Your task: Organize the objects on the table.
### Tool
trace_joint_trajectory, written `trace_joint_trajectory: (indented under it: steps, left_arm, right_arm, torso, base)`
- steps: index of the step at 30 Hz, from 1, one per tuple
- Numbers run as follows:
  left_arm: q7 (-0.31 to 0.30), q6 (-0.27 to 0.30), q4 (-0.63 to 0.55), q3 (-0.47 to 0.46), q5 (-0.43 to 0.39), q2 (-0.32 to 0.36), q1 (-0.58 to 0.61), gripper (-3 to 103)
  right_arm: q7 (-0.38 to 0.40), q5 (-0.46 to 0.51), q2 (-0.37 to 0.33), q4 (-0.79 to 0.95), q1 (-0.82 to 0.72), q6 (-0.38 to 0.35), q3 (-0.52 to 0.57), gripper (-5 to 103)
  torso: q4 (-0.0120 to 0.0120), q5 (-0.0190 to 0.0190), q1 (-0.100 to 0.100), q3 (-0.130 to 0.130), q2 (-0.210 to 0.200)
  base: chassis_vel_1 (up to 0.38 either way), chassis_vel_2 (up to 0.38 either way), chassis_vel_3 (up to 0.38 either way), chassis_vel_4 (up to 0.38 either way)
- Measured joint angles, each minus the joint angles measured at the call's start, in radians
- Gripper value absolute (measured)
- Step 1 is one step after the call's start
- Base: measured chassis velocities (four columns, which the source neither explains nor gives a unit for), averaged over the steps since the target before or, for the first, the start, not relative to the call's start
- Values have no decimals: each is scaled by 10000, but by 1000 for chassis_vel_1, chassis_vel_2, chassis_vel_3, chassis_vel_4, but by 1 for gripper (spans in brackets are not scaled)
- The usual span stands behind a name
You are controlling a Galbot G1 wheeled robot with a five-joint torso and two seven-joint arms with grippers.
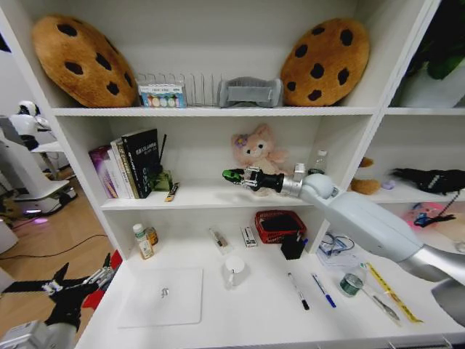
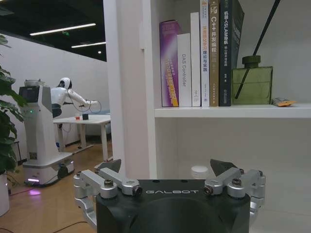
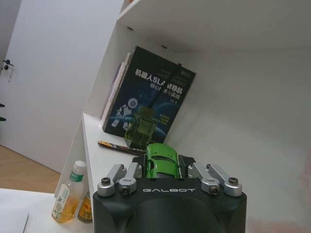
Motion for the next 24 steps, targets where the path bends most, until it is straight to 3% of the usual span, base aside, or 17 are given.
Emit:
trace_joint_trajectory:
  steps: [4, 12, 24]
  left_arm:
    - [0, 0, 0, 0, 0, 0, 0, 100]
    - [-3, 0, 0, 0, 0, 0, 0, 100]
    - [-4, 0, 1, 0, 0, 0, 0, 100]
  right_arm:
    - [215, 208, 409, -109, 745, -793, -649, 36]
    - [-73, 140, 460, -198, 1252, -1423, -1230, 36]
    - [70, -264, 379, -179, 916, -1685, -1291, 36]
  torso:
    - [3, -3, 1, 0, 0]
    - [1, -2, 0, 0, 0]
    - [0, -2, 0, -1, 0]
  base:
    - [0, 0, 0, 0]
    - [0, 0, 0, 0]
    - [0, 0, 0, 0]
